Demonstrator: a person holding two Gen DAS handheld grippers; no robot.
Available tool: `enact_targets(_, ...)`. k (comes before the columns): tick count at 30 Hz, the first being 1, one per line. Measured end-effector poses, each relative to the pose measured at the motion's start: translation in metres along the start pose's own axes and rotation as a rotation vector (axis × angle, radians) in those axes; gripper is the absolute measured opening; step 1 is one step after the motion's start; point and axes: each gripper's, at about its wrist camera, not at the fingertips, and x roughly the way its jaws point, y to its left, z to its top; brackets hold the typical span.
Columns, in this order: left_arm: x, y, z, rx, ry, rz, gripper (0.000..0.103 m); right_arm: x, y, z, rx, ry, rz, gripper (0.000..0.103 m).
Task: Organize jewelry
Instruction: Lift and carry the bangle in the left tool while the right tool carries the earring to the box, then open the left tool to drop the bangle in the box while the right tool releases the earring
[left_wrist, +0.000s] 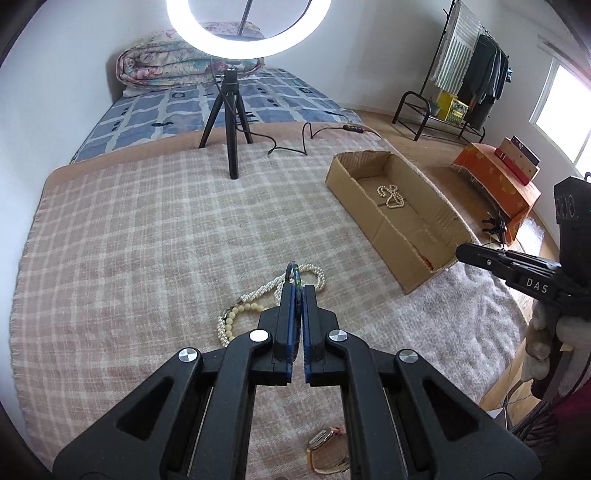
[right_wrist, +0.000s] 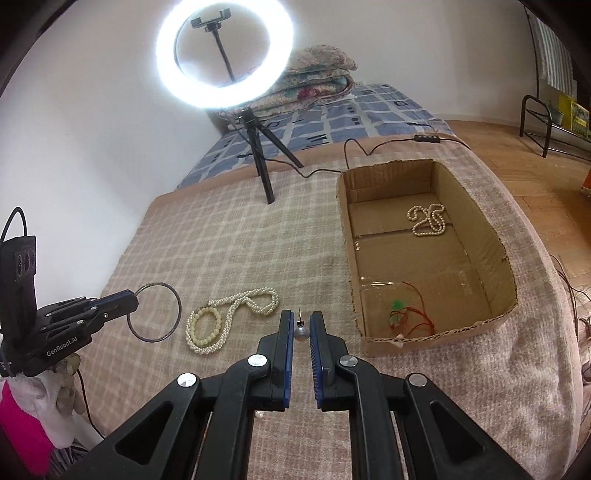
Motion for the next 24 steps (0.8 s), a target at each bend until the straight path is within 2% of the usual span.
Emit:
enact_targets(9, 0.012, -0.025, 0.037, 0.001, -0.035, -0.048, 0.001, 0.001, -0.025, 0.012, 0.018, -0.034, -0.051, 0.007)
enact_targets(24, 0.059, -0.071, 0.104, 0.024, -0.067, -0.122, 0.001, 0.021, -0.056, 0.022, 0.069, -0.034, -0.058, 0.007)
